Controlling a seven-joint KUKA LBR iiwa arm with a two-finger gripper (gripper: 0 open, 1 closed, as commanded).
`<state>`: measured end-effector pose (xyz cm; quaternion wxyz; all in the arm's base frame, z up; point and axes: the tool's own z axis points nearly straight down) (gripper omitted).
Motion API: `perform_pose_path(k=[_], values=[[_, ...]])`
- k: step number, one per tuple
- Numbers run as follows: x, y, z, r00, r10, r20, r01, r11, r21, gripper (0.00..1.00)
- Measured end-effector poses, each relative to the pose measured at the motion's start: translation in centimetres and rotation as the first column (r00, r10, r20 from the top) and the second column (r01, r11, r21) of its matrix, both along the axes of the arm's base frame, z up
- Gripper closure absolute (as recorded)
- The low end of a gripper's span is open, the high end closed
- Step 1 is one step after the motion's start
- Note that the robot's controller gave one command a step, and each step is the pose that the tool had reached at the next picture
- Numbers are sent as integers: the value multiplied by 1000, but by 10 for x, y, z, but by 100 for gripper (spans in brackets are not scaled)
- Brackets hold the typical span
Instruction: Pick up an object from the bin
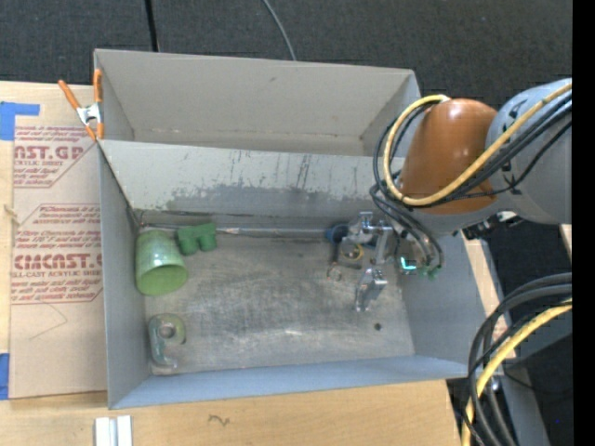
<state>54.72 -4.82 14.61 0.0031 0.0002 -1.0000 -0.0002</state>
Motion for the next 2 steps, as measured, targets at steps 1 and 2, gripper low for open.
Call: perform_pose_path(k=[1, 2], values=[[39, -30, -60, 989, -147, 21, 146, 989, 4, 0], [46, -40, -70, 884, -468, 15, 468, 884, 11, 0]])
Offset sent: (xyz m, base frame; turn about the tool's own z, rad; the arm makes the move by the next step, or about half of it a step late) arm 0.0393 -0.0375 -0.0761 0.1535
